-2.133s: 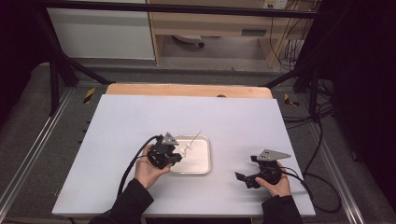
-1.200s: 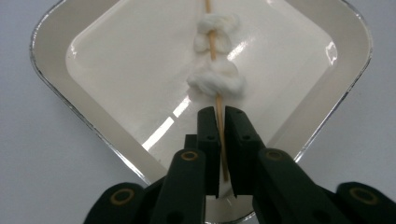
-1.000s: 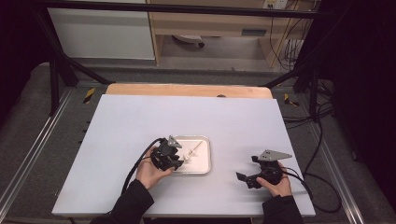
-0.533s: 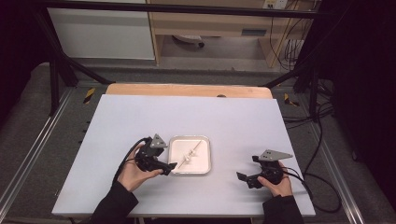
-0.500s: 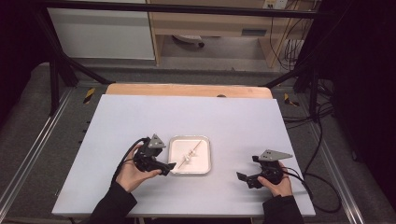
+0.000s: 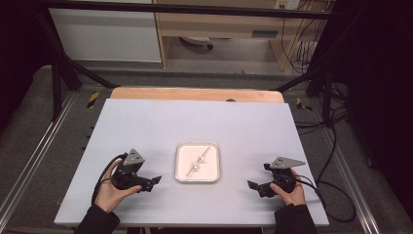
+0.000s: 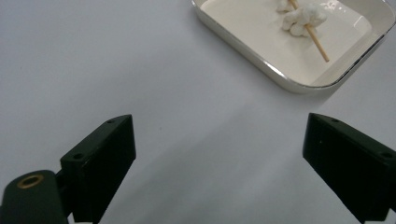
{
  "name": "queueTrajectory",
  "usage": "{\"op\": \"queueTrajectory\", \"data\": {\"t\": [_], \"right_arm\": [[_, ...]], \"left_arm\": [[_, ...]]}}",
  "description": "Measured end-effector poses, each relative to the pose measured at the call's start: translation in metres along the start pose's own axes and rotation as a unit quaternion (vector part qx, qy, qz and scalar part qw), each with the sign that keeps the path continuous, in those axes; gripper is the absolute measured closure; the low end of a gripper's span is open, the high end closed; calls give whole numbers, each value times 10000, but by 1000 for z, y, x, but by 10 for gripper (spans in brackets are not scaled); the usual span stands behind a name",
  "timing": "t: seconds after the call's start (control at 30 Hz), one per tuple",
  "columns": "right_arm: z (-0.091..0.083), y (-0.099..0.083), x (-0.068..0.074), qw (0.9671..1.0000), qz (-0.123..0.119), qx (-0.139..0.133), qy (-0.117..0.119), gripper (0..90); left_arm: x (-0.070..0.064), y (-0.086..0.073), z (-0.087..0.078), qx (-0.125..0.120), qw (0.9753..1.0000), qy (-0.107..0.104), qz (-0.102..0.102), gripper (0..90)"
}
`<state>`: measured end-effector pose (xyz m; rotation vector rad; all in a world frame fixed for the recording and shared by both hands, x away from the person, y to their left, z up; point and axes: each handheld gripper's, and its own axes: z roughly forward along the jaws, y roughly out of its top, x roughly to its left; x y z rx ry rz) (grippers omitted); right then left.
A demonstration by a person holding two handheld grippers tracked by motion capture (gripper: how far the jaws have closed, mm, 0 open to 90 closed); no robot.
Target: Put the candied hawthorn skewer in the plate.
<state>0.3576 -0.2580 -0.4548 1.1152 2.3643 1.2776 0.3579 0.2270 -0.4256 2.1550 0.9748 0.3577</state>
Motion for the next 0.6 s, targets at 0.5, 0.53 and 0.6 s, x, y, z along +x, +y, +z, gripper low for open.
{"op": "queueTrajectory", "data": {"t": [0.5, 0.53, 0.6], "right_arm": [[-1, -5, 0, 9999, -7, 134, -13, 8], [0, -5, 0, 9999, -20, 135, -14, 8], [0, -5, 0, 9999, -21, 154, 4, 8]], "left_arm": [[15, -33, -9, -150, 9995, 177, -209, 95], [15, -33, -9, -154, 9995, 161, -201, 94], [14, -33, -9, -153, 9996, 132, -194, 94]]}}
